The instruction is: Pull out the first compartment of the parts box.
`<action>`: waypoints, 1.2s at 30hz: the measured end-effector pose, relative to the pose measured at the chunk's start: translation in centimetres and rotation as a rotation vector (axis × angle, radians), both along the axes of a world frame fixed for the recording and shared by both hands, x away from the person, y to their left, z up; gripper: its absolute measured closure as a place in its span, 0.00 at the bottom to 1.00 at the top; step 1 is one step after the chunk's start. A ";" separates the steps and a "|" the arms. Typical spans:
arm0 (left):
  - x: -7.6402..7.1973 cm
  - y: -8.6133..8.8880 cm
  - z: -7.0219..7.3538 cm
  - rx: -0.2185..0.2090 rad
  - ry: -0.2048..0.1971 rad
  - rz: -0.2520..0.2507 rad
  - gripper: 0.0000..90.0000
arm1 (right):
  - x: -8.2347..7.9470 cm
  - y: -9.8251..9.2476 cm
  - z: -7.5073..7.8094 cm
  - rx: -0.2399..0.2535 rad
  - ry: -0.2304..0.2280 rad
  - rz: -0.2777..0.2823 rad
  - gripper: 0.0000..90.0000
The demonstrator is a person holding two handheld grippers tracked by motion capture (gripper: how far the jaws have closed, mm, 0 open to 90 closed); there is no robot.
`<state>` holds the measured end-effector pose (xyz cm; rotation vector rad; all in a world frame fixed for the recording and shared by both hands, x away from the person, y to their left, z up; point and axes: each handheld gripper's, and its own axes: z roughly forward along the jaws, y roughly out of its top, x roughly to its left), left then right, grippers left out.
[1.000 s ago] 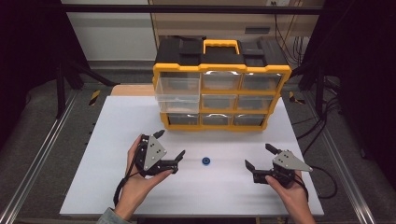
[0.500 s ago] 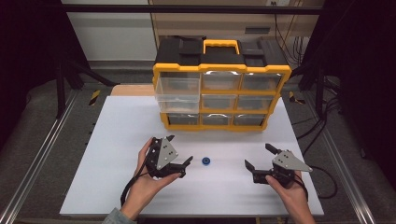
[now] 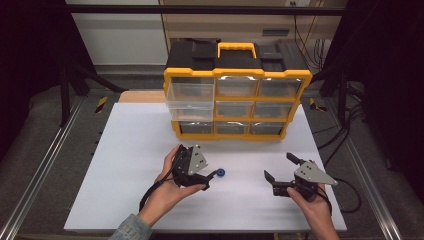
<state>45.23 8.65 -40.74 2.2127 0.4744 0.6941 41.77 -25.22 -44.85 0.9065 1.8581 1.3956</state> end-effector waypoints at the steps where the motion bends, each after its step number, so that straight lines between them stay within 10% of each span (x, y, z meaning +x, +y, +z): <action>1: 0.1 -0.3 0.0 0.005 0.004 -0.006 0.10 | 0.0 0.0 0.0 -0.002 -0.002 0.001 0.04; 36: 3.3 -3.8 -2.5 0.110 0.187 -0.056 0.11 | 0.1 0.1 -0.1 -0.010 -0.002 0.003 0.04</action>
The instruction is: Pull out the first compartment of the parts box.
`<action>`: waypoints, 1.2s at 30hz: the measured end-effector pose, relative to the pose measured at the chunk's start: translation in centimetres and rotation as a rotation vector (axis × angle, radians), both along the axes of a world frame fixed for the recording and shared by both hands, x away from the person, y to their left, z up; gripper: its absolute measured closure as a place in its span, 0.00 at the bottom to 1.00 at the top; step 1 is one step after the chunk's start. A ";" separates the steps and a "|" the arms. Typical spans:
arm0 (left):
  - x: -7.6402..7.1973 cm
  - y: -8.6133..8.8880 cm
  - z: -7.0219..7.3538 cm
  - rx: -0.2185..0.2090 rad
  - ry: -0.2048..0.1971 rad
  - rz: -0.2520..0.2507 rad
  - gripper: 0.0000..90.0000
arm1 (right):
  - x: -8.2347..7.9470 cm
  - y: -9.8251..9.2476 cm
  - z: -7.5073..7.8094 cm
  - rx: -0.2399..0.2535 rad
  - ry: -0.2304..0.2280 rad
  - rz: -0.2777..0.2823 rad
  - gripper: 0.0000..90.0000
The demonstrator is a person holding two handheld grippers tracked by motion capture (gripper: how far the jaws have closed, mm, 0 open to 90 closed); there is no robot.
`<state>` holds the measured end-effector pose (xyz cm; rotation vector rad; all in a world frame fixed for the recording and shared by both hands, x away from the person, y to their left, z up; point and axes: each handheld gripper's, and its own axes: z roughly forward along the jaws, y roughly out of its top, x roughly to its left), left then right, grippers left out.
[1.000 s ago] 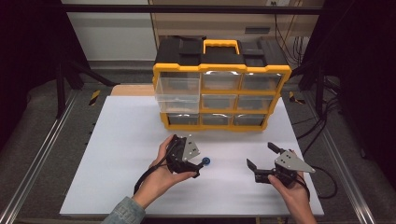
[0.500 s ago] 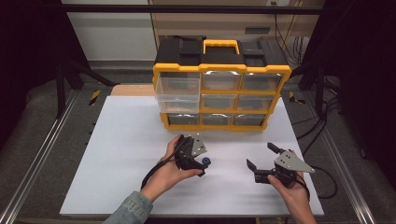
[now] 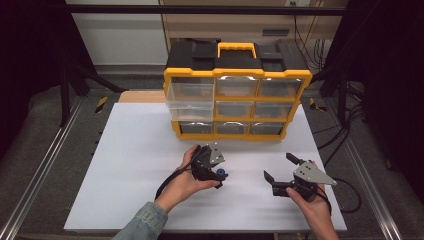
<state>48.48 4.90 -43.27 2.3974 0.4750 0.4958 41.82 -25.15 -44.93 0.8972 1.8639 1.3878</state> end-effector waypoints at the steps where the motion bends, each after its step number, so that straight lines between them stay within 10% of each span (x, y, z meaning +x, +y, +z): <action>1: 0.0 0.0 0.0 -0.002 0.002 -0.001 0.11 | 0.0 0.0 0.0 0.001 -0.001 0.001 0.04; 36: 1.4 -1.2 -1.8 -0.014 0.169 0.048 0.54 | 0.1 0.1 -0.1 -0.011 -0.002 0.002 0.04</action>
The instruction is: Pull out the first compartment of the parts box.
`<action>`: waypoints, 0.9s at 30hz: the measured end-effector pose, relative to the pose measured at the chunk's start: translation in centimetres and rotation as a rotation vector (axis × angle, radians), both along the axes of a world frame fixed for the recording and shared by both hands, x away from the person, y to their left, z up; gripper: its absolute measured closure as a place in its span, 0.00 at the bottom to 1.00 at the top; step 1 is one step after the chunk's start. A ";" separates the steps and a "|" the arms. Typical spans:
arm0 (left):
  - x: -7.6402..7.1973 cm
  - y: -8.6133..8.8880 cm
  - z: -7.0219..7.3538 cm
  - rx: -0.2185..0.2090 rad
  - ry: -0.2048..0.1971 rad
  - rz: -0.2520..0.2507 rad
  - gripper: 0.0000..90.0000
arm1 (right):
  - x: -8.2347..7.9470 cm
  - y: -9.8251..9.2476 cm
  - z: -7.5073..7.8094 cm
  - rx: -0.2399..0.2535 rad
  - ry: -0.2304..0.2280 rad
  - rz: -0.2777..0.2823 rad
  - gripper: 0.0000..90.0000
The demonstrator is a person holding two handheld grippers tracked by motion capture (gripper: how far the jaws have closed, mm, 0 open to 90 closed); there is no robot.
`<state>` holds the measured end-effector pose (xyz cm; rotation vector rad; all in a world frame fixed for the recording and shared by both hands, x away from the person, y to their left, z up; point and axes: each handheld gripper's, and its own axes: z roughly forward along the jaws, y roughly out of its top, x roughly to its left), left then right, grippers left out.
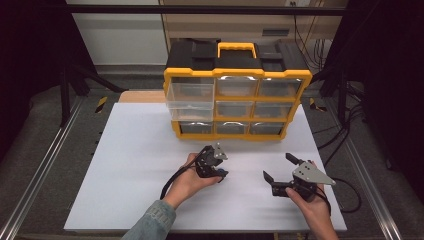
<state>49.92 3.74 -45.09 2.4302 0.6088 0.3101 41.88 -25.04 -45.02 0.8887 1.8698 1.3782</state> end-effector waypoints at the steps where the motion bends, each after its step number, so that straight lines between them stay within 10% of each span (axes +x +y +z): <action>1: 0.1 0.0 -0.1 0.000 0.007 0.001 0.54 | 0.0 0.0 0.0 0.000 0.000 0.000 0.04; 27: 0.4 -0.3 -1.0 0.021 0.048 0.030 0.59 | 0.0 0.1 0.0 -0.004 0.005 -0.001 0.04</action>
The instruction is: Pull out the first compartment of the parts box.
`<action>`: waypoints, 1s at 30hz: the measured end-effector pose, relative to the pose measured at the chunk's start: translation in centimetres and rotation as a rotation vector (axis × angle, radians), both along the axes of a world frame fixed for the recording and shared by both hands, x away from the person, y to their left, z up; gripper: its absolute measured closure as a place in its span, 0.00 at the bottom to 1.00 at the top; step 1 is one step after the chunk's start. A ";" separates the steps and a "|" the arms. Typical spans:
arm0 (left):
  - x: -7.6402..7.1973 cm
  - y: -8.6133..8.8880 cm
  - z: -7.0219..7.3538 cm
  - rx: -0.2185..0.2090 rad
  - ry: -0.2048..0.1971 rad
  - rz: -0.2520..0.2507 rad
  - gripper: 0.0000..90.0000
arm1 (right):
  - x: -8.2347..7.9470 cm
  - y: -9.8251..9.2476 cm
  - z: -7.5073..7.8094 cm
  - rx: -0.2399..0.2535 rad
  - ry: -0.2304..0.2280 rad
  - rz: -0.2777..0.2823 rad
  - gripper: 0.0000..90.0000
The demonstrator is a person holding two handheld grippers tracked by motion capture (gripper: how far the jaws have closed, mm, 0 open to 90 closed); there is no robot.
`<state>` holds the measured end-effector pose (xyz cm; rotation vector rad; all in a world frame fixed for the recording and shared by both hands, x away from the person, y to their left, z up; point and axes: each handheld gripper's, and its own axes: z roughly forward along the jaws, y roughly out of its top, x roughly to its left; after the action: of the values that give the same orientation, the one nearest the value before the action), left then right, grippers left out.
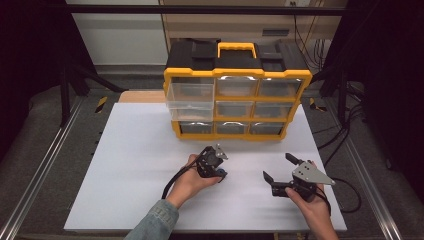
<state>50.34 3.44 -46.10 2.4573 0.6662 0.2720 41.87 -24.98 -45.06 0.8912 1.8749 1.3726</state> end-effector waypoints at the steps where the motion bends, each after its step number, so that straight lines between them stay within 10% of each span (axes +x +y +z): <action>1: 0.0 0.0 0.0 -0.003 0.005 -0.001 0.60 | 0.0 0.0 0.0 0.001 0.001 -0.001 0.04; 30: -1.8 2.5 2.2 -0.059 -0.107 0.011 0.69 | 0.0 0.0 0.0 -0.002 -0.003 0.002 0.04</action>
<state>48.50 5.96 -43.89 2.3658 0.6330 0.3798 41.89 -24.96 -45.09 0.8868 1.8751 1.3722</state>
